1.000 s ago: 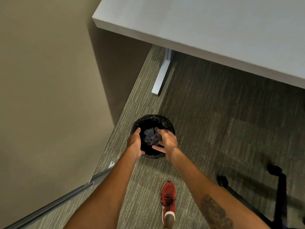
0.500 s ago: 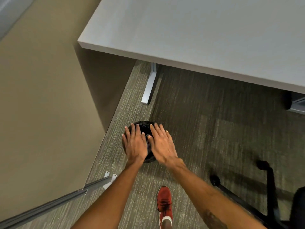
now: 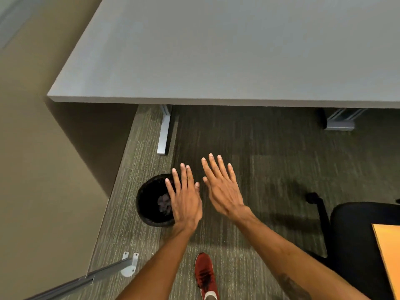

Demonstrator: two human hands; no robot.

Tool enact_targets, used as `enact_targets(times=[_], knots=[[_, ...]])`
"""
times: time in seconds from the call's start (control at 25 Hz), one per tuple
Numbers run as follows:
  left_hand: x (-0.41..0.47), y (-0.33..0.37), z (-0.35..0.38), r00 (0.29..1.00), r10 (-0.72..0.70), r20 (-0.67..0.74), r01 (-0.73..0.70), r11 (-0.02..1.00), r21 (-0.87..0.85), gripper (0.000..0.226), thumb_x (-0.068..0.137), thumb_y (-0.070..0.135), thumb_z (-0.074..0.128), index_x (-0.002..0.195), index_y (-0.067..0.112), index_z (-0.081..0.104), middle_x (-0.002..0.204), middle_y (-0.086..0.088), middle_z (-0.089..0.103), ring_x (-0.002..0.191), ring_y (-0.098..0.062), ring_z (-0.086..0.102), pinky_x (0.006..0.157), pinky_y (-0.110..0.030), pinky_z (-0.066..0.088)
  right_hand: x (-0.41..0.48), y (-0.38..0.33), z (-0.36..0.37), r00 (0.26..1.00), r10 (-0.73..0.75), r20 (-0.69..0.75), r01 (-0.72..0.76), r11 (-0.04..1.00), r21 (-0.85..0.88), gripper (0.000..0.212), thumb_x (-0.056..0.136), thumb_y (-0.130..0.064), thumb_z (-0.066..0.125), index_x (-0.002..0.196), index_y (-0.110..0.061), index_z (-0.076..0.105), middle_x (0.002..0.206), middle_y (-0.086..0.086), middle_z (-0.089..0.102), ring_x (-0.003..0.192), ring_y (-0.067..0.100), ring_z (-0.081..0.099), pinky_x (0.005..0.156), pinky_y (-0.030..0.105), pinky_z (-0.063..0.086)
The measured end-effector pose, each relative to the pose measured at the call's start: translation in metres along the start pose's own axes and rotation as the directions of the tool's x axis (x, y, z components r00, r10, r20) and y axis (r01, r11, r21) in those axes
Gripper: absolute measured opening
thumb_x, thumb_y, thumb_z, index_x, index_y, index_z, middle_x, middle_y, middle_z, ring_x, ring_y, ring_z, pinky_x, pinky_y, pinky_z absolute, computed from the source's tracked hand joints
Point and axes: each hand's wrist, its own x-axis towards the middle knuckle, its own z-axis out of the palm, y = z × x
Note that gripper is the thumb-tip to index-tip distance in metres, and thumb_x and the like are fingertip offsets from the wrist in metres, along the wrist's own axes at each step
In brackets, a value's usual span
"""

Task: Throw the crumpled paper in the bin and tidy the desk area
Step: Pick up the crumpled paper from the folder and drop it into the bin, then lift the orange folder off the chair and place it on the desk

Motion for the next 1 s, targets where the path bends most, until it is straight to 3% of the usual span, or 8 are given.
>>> enact_targets(times=[0.56,0.8,1.0], knots=[[-0.104,0.244,0.008,0.969,0.24,0.063,-0.227,0.959,-0.168,0.066,0.099,0.043,0.002,0.157,0.011,0.009,0.165,-0.005,0.0,0.152,-0.03,-0.005,0.122,-0.051,-0.003,-0.173,0.2,-0.095,0.938,0.334,-0.098,-0.329,0.942,0.063,0.055,0.107,-0.044,0.014,0.157,-0.031,-0.004,0.166,-0.003,-0.011,0.151,0.022,-0.014,0.123,0.049,0.0],[-0.171,0.352,0.027,0.925,0.359,0.124,-0.322,0.915,-0.243,0.072,0.096,0.047,-0.003,0.158,0.012,0.009,0.165,-0.003,0.0,0.152,-0.028,-0.007,0.123,-0.05,-0.003,-0.266,0.289,-0.116,0.85,0.513,-0.119,-0.503,0.858,0.107,0.056,0.106,-0.046,0.015,0.157,-0.032,-0.003,0.166,-0.003,-0.009,0.152,0.023,-0.011,0.122,0.051,0.005],[-0.233,0.422,0.045,0.875,0.434,0.215,-0.374,0.888,-0.268,0.062,0.105,0.043,0.014,0.159,0.012,0.008,0.166,-0.003,-0.001,0.152,-0.028,-0.009,0.123,-0.049,-0.003,-0.353,0.352,-0.114,0.754,0.648,-0.105,-0.63,0.76,0.162,0.057,0.107,-0.047,0.017,0.157,-0.032,-0.006,0.165,-0.003,-0.011,0.152,0.025,-0.011,0.121,0.052,0.004]])
